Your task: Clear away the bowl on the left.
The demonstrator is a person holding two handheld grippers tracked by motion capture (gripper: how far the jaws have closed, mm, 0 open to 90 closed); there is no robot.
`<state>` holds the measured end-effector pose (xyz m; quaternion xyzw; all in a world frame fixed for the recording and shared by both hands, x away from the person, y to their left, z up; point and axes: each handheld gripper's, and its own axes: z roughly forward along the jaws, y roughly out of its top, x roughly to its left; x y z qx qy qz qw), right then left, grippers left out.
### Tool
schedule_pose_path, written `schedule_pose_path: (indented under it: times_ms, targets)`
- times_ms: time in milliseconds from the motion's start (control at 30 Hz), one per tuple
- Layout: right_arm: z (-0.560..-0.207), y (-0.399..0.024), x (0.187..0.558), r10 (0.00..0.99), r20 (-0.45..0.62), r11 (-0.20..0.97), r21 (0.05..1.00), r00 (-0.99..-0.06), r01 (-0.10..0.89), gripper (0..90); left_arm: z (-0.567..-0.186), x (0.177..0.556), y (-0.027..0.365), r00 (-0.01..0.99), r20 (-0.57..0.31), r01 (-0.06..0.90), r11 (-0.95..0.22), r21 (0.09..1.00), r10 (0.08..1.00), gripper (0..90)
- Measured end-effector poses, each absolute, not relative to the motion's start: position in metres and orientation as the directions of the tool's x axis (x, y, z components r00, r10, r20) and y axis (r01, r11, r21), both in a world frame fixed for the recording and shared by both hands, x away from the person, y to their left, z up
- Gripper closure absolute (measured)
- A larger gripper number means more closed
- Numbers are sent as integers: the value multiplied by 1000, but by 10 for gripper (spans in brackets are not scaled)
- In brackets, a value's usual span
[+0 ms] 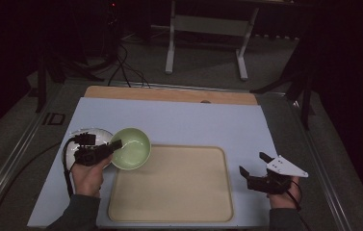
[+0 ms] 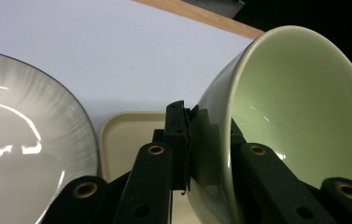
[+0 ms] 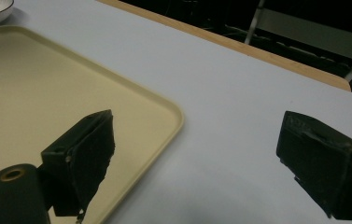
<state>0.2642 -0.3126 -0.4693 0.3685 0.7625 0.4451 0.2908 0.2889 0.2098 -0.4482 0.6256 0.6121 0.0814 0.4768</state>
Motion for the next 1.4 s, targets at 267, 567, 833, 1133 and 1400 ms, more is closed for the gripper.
schedule_pose_path:
  times_ms: [267, 567, 833, 1133, 1400]
  targets:
    - [-469, -312, 265, 819, -118, 335, 892, -561, 302, 110, -452, 291, 197, 248, -469, 697, 180, 694, 847, 811]
    - [-470, -312, 265, 819, -119, 337, 892, -561, 303, 110, -455, 293, 185, 267, -457, 702, 154, 696, 849, 811]
    - [-470, -312, 265, 819, -120, 337, 892, -562, 302, 110, -458, 293, 176, 281, -445, 705, 132, 697, 850, 811]
    - [-470, -311, 265, 818, -120, 339, 891, -562, 302, 110, -461, 294, 165, 298, -437, 710, 108, 695, 849, 811]
    - [-470, -311, 265, 818, -121, 339, 891, -563, 301, 110, -462, 294, 160, 306, -432, 713, 96, 695, 848, 811]
